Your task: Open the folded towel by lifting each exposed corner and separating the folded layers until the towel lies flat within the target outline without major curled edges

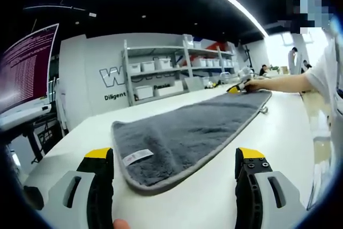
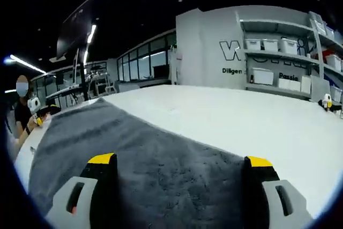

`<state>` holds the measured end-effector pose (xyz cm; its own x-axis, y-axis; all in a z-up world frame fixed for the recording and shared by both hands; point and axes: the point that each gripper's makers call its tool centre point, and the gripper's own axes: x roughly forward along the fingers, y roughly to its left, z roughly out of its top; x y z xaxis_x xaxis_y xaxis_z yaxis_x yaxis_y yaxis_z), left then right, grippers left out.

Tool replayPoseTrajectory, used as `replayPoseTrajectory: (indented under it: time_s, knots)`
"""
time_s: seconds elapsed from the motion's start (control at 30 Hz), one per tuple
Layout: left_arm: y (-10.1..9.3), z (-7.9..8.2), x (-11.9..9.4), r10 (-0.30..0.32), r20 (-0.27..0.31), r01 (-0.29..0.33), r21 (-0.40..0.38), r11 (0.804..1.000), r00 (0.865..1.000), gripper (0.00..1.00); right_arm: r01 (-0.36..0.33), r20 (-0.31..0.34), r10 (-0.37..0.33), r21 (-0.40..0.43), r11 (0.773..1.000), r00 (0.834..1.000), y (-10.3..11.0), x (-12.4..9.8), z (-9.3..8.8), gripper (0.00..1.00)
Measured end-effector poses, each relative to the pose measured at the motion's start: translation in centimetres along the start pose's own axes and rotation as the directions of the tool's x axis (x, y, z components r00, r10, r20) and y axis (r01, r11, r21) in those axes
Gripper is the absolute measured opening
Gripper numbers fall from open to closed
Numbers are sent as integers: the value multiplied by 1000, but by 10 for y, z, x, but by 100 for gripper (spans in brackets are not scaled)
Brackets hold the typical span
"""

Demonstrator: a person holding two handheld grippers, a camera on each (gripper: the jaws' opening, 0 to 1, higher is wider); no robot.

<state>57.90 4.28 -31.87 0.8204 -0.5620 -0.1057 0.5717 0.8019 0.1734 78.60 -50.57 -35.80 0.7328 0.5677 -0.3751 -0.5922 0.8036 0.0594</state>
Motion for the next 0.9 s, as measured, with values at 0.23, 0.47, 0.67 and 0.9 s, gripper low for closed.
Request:
replayPoseTrajectory:
  time_s: [0.23, 0.47, 0.67, 0.9]
  knots:
    - [1, 0, 0, 3, -2, -3, -2, 1000, 1000, 92, 0, 94, 2, -19, 1000, 996, 12, -7, 20, 99]
    - [1, 0, 0, 5, 1, -5, -2, 1000, 1000, 92, 24, 89, -24, -1, 1000, 996, 16, -20, 14, 100]
    - [0, 1, 1, 1, 2, -1, 5, 1000, 1000, 92, 1, 262, 23, -95, 996, 965, 54, -61, 65, 100]
    - [0, 4, 0, -2, 17, 2, 2, 1000, 1000, 92, -158, 238, 202, -192, 969, 950, 113, -64, 79, 100]
